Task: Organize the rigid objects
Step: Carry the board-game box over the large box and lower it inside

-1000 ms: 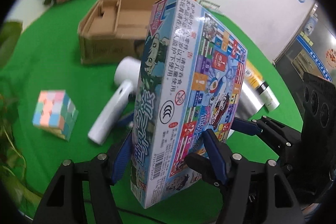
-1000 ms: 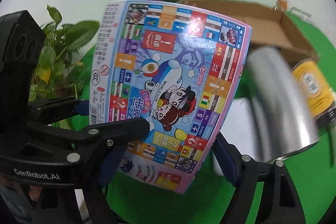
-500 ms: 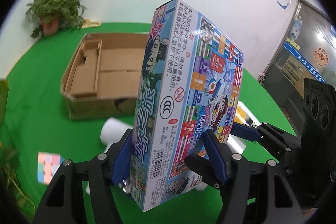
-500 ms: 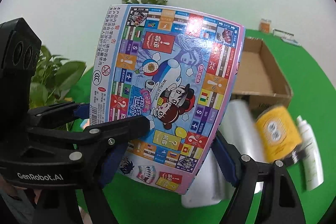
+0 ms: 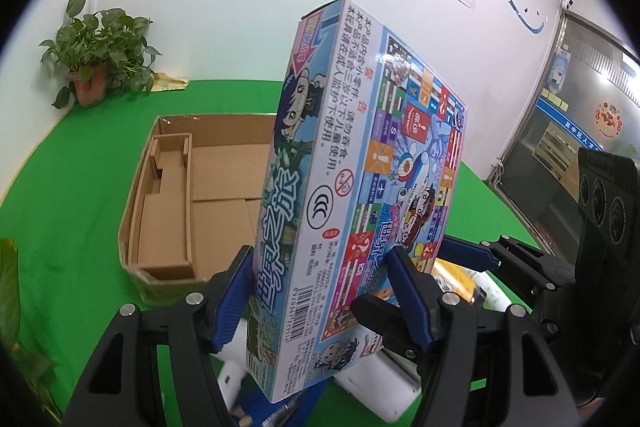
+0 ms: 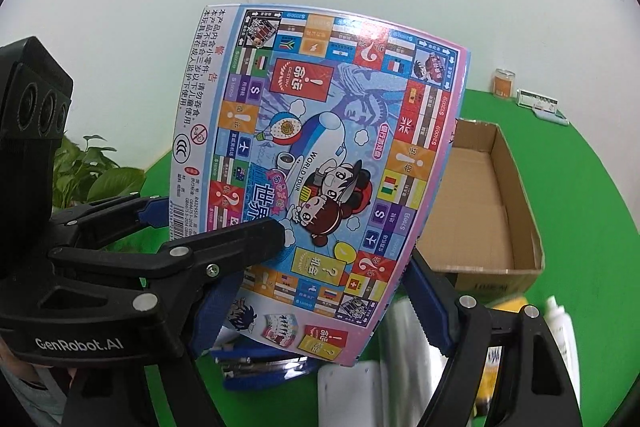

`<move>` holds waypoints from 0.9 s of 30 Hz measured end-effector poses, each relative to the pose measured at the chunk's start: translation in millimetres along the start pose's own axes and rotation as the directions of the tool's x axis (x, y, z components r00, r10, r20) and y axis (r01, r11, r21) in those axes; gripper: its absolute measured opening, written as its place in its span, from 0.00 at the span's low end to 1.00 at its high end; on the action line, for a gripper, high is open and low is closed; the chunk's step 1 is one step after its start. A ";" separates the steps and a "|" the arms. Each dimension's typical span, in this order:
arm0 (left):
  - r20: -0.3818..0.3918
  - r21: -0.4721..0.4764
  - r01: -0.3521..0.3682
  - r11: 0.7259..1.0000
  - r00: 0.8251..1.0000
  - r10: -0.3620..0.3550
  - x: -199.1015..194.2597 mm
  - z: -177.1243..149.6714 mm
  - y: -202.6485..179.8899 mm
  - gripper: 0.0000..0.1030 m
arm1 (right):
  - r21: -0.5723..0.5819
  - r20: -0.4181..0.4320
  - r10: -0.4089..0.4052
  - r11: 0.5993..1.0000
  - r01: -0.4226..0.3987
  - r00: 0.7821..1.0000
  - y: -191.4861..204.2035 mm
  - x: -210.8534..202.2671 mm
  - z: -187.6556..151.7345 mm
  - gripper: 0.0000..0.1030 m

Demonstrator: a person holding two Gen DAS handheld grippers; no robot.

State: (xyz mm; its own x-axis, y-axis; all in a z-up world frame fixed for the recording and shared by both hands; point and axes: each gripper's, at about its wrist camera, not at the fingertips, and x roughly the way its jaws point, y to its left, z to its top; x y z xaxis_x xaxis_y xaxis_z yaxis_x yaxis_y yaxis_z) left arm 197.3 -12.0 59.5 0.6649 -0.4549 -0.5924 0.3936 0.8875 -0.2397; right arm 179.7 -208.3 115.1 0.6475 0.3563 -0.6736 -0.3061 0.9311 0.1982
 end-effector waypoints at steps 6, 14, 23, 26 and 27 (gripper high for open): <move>0.030 0.009 0.000 1.000 1.000 0.000 6.0 25.5 6.9 0.65 | -0.021 0.014 -0.009 1.000 0.009 1.000 7.5 0.0 0.1 0.76; 0.016 -0.001 -0.009 1.000 1.000 0.009 30.1 55.3 20.3 0.65 | -0.045 -0.026 -0.008 0.999 0.007 1.000 -1.5 24.7 21.2 0.76; -0.096 -0.043 -0.019 0.999 0.995 0.015 75.7 61.2 46.4 0.65 | -0.038 -0.139 0.020 0.999 -0.025 0.990 -3.6 92.7 52.9 0.76; -0.145 -0.072 -0.026 0.997 0.989 0.015 92.0 54.9 56.2 0.65 | -0.047 -0.204 0.029 0.998 -0.040 0.979 -6.5 118.7 55.6 0.76; -0.161 -0.080 -0.032 0.996 0.987 0.019 96.5 53.0 58.8 0.65 | -0.048 -0.226 0.036 0.998 -0.048 0.974 -6.4 127.9 55.4 0.76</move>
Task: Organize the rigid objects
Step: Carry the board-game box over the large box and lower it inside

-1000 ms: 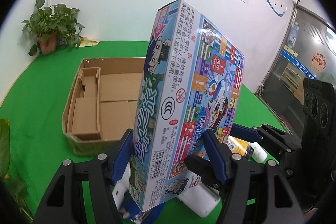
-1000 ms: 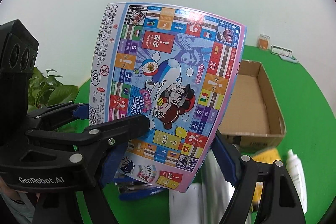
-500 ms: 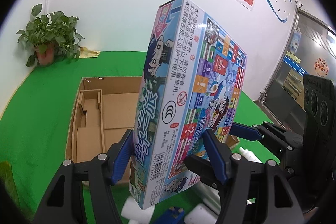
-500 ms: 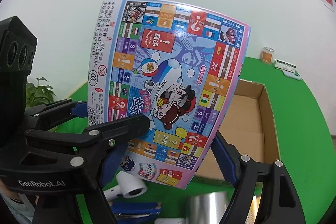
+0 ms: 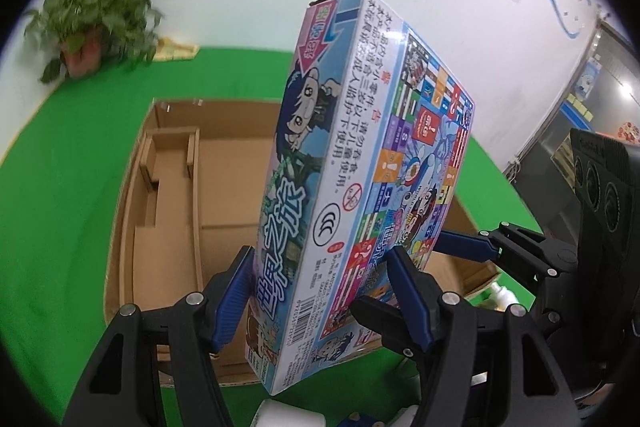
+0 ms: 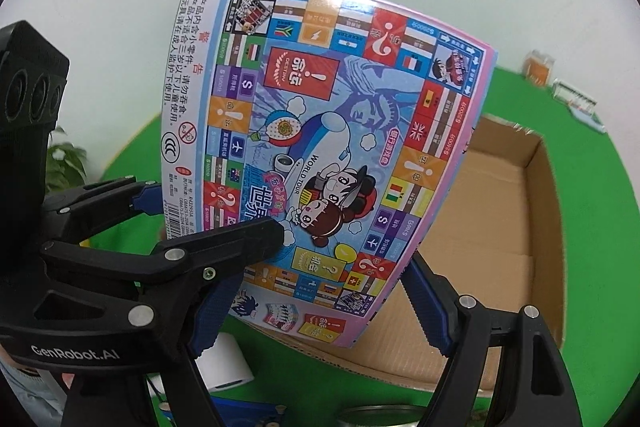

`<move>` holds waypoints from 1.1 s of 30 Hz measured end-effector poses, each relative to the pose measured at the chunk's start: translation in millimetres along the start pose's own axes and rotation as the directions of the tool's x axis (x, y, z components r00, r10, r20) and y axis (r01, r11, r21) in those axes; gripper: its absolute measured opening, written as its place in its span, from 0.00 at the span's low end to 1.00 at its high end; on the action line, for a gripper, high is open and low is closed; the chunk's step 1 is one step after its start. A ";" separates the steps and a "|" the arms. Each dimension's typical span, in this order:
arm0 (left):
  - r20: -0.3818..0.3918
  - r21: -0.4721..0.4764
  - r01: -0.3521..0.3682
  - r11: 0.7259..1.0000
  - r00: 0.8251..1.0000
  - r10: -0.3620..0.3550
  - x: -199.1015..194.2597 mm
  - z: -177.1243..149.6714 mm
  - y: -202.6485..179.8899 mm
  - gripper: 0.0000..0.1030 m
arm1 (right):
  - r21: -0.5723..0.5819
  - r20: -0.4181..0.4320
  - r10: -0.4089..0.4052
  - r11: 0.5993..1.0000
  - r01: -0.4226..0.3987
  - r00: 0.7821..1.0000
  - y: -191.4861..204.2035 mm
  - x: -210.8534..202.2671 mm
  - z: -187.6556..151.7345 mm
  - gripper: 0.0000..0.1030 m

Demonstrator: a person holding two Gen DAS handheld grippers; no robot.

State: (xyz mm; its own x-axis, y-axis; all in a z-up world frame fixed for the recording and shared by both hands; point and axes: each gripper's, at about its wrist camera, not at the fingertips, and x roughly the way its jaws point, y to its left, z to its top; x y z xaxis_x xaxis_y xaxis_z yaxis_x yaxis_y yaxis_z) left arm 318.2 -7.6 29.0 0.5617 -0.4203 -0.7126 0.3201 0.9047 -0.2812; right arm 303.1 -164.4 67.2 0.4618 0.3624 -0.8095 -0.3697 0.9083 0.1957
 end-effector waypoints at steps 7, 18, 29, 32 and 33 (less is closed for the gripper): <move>-0.101 -0.007 -0.065 0.998 0.993 0.064 29.4 -7.1 14.9 0.64 | 0.036 -0.088 0.051 0.998 -0.048 0.995 -1.2 61.7 6.1 0.75; -0.152 -0.030 -0.129 0.991 0.981 0.123 35.1 -12.1 31.6 0.46 | 0.111 -0.135 0.089 0.991 -0.074 0.987 5.1 99.1 24.2 0.50; -0.129 -0.026 -0.179 0.984 0.976 0.174 37.4 -5.9 42.1 0.42 | 0.273 -0.225 0.193 0.953 -0.128 0.955 -56.4 153.9 34.9 0.69; -0.104 -0.006 -0.195 0.981 0.976 0.193 36.5 -2.9 43.8 0.21 | 0.299 -0.244 0.248 0.939 -0.170 0.937 -64.7 177.3 35.2 0.69; -0.099 0.004 -0.193 0.981 0.976 0.193 36.4 -2.1 43.2 0.15 | 0.309 -0.243 0.260 0.934 -0.180 0.935 -64.0 187.4 38.2 0.69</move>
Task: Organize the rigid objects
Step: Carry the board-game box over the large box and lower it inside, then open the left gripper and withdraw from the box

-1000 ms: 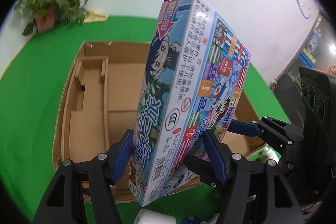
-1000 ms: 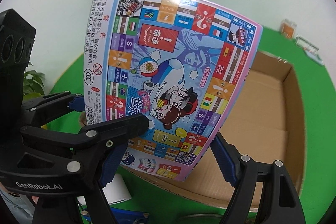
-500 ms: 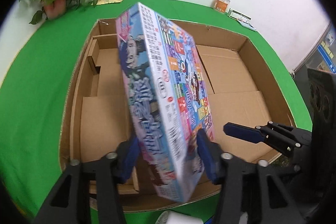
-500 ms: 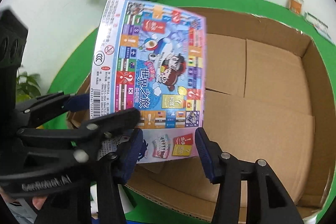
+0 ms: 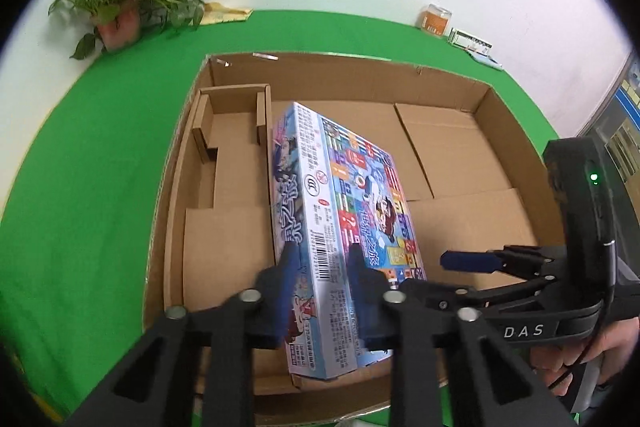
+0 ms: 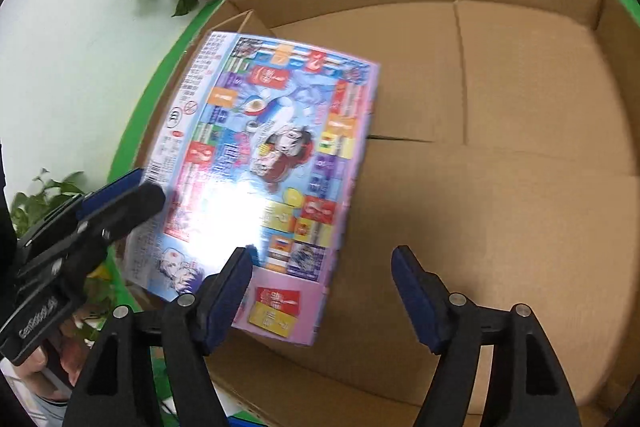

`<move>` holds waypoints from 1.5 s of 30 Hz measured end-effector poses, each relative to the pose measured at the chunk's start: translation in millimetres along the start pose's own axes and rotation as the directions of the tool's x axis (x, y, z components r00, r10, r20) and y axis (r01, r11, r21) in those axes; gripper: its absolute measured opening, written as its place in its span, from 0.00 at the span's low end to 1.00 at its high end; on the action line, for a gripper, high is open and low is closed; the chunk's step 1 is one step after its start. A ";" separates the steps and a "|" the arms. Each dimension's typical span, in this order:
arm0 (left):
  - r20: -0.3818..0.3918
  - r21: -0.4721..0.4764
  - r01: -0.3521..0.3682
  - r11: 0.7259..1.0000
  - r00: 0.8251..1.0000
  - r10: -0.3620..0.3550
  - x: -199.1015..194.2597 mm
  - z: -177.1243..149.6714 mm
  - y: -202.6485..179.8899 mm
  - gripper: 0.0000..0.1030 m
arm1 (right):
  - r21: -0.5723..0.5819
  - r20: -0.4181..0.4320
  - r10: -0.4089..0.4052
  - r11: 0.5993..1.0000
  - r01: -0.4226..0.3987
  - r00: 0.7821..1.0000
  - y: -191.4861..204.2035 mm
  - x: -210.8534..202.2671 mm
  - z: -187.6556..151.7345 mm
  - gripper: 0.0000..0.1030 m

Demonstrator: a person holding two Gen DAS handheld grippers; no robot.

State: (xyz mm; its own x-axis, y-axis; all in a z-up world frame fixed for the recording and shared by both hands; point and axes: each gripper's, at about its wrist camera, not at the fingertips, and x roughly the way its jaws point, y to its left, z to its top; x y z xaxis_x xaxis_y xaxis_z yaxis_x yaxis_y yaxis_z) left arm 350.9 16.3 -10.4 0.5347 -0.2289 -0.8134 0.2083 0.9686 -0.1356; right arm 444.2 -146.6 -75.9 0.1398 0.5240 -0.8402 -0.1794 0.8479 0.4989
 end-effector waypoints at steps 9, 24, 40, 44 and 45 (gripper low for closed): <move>-0.114 0.084 0.114 0.990 0.988 -0.104 26.2 -7.7 -23.3 0.04 | 0.001 -0.014 -0.054 0.999 0.054 0.998 5.0 15.6 15.9 0.69; 0.093 -0.025 0.003 1.000 0.996 0.000 -51.4 -47.3 20.8 0.17 | -0.193 -0.059 -0.123 0.975 0.109 0.991 47.7 20.1 -23.6 0.56; 0.438 0.064 -0.212 0.975 0.884 0.163 -129.6 -96.7 -29.5 0.99 | 0.009 0.506 -0.371 0.905 0.425 0.779 51.5 -136.7 -140.4 0.99; 0.370 0.033 -0.121 0.992 0.924 0.100 -132.7 -106.0 -42.6 0.99 | -0.007 0.493 -0.387 0.894 0.448 0.779 50.4 -135.8 -180.1 0.99; 0.360 0.030 -0.094 0.995 0.930 0.077 -133.9 -109.0 -46.8 0.99 | -0.023 0.497 -0.388 0.889 0.458 0.776 55.7 -138.2 -192.6 0.99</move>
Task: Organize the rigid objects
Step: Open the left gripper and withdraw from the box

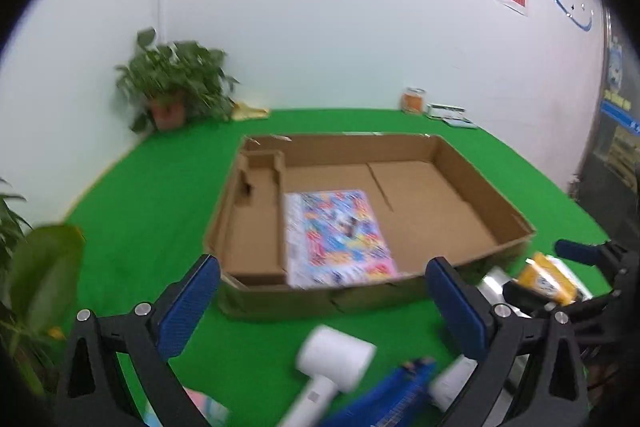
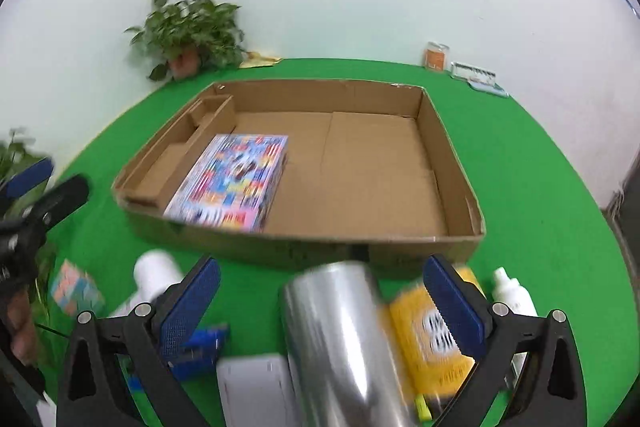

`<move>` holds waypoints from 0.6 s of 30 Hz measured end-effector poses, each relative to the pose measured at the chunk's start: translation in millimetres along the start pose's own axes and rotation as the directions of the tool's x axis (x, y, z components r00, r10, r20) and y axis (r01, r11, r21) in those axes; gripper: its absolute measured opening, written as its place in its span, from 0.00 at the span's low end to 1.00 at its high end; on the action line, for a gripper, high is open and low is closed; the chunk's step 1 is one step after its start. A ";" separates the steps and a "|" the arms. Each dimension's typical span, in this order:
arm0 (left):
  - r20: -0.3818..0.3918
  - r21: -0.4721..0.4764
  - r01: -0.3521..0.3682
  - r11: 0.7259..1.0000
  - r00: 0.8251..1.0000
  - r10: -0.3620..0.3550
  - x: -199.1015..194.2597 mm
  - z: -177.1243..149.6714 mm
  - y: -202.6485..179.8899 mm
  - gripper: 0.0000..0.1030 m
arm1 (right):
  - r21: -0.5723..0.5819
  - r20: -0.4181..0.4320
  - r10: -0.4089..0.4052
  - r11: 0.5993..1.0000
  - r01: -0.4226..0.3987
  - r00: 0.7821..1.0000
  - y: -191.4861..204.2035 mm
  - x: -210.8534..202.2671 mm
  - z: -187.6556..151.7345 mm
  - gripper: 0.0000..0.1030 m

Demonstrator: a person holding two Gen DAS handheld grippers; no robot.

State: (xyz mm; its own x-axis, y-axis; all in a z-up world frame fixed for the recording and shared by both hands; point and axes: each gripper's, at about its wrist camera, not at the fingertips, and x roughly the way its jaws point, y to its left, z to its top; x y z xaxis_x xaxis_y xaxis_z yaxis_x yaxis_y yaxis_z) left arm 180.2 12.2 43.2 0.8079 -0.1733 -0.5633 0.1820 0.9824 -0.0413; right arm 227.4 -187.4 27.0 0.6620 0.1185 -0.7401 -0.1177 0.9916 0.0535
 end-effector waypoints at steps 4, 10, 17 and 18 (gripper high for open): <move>0.030 -0.026 0.053 0.998 0.998 -0.052 -23.4 -14.7 -21.3 0.99 | -0.018 0.030 0.007 1.000 -0.006 1.000 -2.3 -28.1 -21.3 0.99; 0.062 -0.027 0.042 0.999 0.997 -0.040 -44.8 -18.8 -38.4 0.99 | -0.018 0.069 -0.006 1.000 0.007 0.998 -7.9 -62.4 -38.2 0.97; 0.061 -0.106 0.067 0.992 0.996 -0.061 -61.1 -24.2 -30.7 0.00 | -0.045 0.120 -0.033 0.998 0.039 0.992 -12.3 -97.7 -49.9 0.71; 0.038 -0.124 0.080 0.989 0.996 -0.076 -59.2 -25.0 -28.0 0.01 | -0.050 0.124 -0.030 0.998 0.037 0.992 -12.1 -100.4 -52.9 0.73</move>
State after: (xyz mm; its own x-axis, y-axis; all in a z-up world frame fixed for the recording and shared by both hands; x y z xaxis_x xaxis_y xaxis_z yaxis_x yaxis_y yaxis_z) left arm 113.3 -3.3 57.1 0.8126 -0.2501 -0.5264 0.1755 0.9663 -0.1882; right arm 123.1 -214.1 65.3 0.7519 0.0937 -0.6526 -0.1301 0.9915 -0.0075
